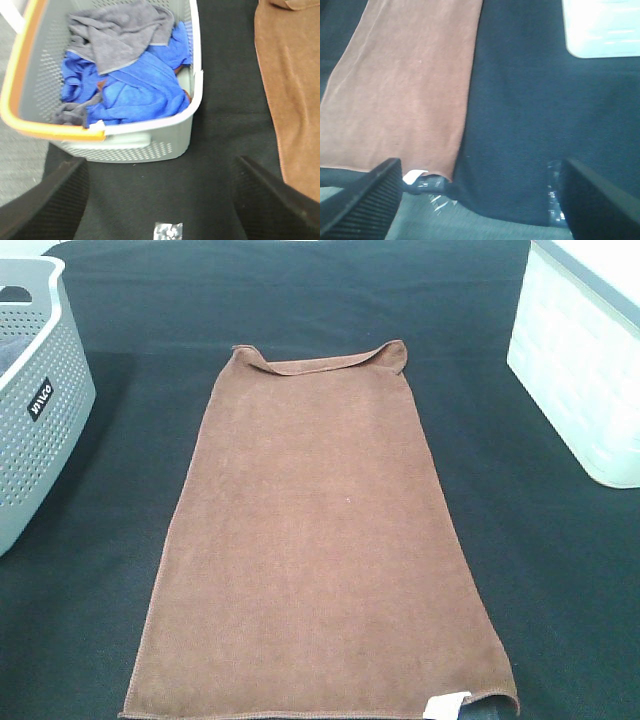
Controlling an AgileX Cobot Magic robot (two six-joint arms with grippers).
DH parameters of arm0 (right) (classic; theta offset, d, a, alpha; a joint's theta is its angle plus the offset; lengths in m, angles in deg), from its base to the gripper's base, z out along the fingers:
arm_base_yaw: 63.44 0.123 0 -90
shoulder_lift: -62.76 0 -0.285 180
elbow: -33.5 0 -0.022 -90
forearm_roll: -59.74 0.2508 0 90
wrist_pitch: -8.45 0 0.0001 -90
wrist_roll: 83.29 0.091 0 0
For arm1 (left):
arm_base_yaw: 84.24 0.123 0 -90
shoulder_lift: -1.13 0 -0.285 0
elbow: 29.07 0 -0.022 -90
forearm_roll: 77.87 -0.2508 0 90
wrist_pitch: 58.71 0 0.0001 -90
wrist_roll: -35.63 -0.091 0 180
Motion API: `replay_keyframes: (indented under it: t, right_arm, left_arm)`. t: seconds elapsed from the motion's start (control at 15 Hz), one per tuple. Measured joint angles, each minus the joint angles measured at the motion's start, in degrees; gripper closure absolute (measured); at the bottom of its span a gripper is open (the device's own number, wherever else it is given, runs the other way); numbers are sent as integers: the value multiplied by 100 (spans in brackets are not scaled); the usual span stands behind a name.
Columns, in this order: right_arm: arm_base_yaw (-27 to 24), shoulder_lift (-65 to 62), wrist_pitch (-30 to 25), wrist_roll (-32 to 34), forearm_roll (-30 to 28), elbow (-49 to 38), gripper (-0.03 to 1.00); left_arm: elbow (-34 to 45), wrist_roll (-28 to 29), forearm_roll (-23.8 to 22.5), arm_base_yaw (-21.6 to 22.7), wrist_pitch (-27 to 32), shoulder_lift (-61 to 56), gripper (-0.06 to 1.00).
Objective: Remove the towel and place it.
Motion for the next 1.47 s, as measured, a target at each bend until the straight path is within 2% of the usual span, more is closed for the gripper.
replay_keyframes:
  t: [0.07, 0.2, 0.27, 0.4, 0.67, 0.93, 1.07, 1.47]
  right_arm:
    - [0, 0, 0, 0, 0, 0, 19]
    - [0, -773, 0, -11, -160, -430, 19]
    - [0, -1530, 0, -29, -178, -785, 19]
    - [0, -1874, 0, -92, -178, -951, 19]
    - [17, -2257, 29, -722, -155, -1392, 19]
    - [17, -2257, 888, -768, -132, -1759, 19]
    - [17, -2257, 917, -768, -138, -1868, 19]
    - [17, -2257, 922, -768, -138, -1868, 19]
  left_arm:
    - [0, 0, 0, 0, 0, 0, 21]
    - [579, -46, -86, 0, -17, -974, 21]
    - [1134, -52, -92, 0, -17, -1793, 21]
    - [1415, -63, -92, 0, -17, -2172, 21]
    - [2452, -63, 126, 0, -80, -3587, 21]
    - [2630, -46, 103, 0, -29, -3810, 21]
    - [2630, -52, 372, 0, -6, -3810, 21]
    - [2630, -52, 395, 0, -6, -3810, 21]
